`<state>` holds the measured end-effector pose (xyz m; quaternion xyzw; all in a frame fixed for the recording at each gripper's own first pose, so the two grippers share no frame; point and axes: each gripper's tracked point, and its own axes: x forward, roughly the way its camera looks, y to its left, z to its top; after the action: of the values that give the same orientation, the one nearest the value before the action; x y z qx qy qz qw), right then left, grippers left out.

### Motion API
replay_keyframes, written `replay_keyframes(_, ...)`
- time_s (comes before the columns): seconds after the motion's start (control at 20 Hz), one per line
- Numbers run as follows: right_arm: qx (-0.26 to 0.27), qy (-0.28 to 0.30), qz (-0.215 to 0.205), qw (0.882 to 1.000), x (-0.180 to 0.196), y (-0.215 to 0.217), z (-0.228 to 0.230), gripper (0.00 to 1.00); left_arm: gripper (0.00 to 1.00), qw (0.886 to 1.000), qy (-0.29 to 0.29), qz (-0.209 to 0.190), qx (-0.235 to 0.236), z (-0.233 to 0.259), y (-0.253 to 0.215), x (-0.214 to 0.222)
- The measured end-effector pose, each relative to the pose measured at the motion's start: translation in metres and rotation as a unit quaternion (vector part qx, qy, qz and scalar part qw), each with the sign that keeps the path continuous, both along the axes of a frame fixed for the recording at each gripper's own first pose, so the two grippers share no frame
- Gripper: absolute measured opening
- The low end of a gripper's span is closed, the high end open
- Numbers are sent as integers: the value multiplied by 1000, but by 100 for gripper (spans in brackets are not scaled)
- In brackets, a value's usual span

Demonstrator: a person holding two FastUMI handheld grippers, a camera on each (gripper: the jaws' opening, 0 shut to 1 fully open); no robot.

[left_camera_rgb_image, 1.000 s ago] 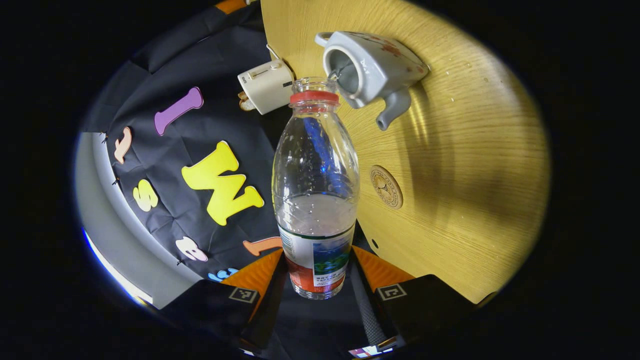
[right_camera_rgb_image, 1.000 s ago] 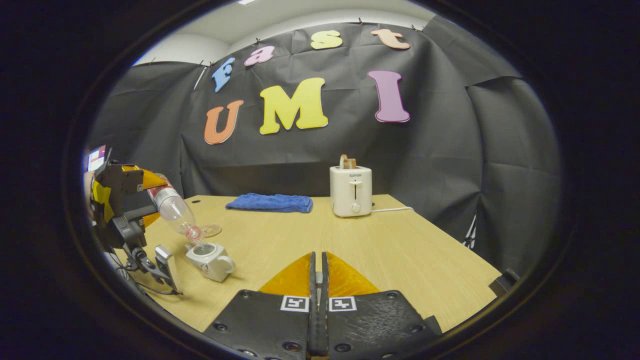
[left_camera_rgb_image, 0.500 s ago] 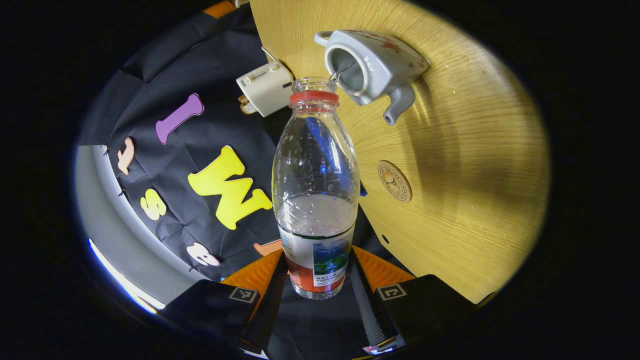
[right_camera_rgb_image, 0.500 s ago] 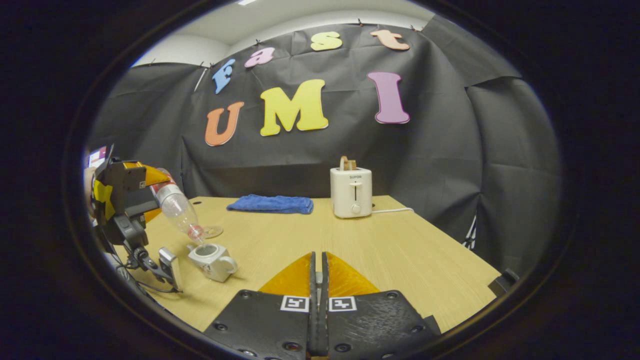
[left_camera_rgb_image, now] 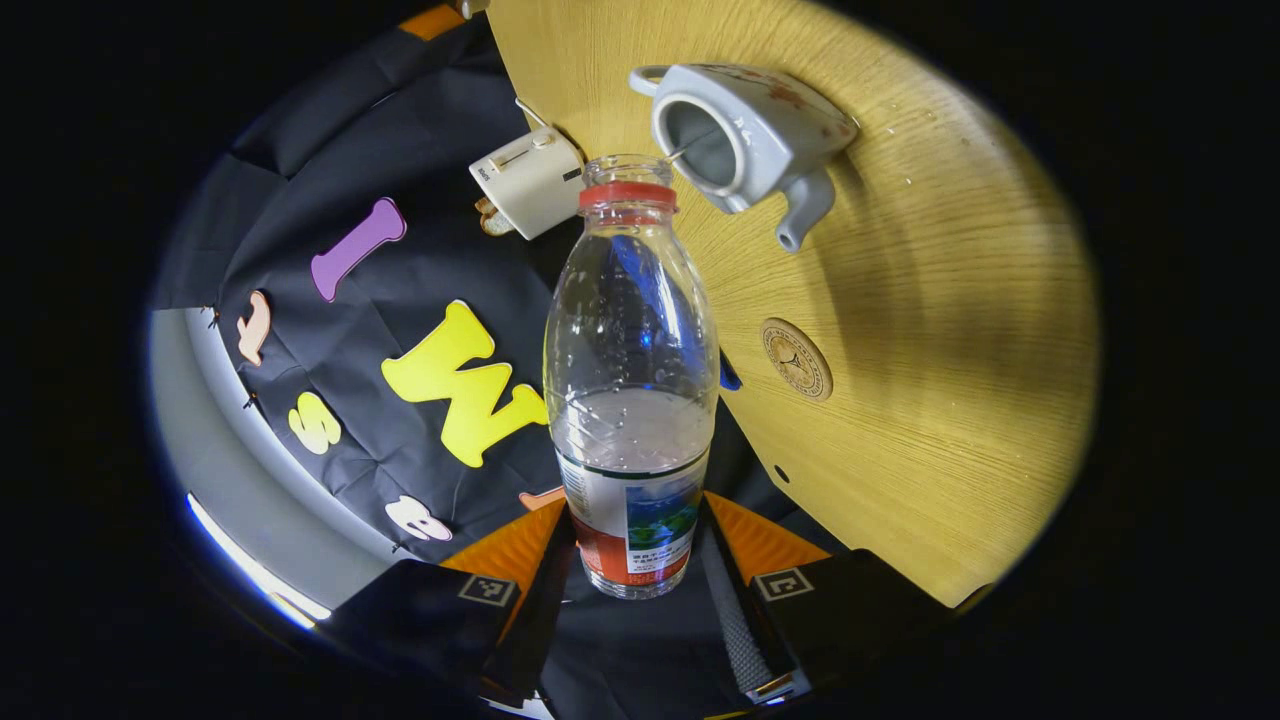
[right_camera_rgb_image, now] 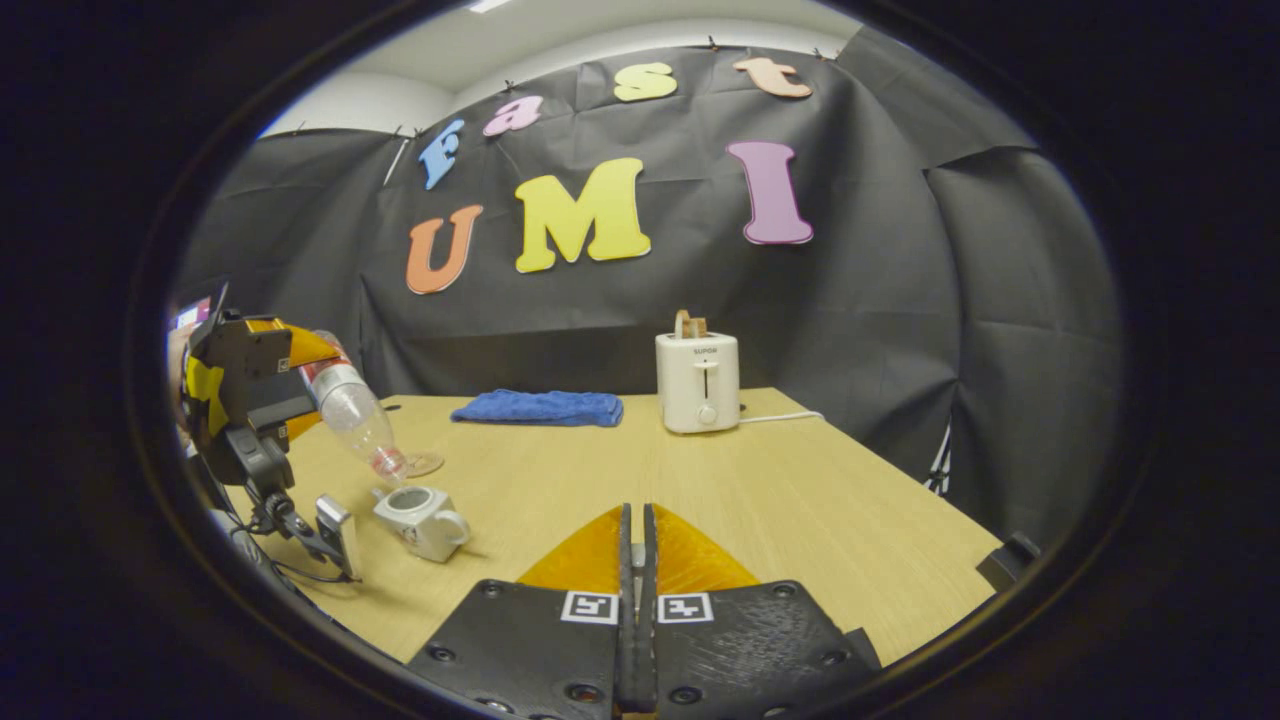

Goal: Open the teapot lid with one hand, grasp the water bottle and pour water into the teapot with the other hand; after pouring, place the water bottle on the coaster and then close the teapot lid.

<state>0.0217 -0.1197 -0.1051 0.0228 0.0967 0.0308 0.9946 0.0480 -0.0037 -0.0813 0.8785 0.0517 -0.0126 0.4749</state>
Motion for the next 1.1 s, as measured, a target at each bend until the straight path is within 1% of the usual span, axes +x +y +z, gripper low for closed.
replay_keyframes(0.25,1,0,0,1000,-1,1,0,0,71,1000,0,-3,-2,1,-2,1)
replay_keyframes(0.3,1,0,0,1000,-1,0,0,0,75,1000,-2,-5,-5,2,-1,0)
replay_keyframes(0.35,1,-1,0,1000,-1,0,1,0,71,1000,-3,-4,-11,2,0,1)
replay_keyframes(0.5,0,-2,-1,1000,-3,0,2,0,71,999,-7,3,-36,6,6,2)
replay_keyframes(0.65,-1,-3,-3,1000,-3,-1,4,0,71,997,-4,6,-78,2,10,-1)
replay_keyframes(0.75,-1,-4,-3,1000,-4,1,6,0,71,992,7,14,-123,-6,14,-4)
replay_keyframes(0.8,-1,-4,-2,1000,-5,3,8,0,71,988,18,22,-151,-12,17,-6)
replay_keyframes(0.85,-1,-6,1,1000,-6,5,10,0,75,981,36,37,-189,-23,21,-7)
replay_keyframes(0.9,0,-8,3,1000,-7,7,12,0,71,968,52,61,-237,-35,29,-11)
replay_keyframes(1.0,0,-13,6,1000,-8,11,17,0,72,935,89,94,-332,-59,35,-23)
replay_keyframes(1.1,-1,-18,9,1000,-8,16,23,0,72,898,87,113,-416,-64,40,-29)
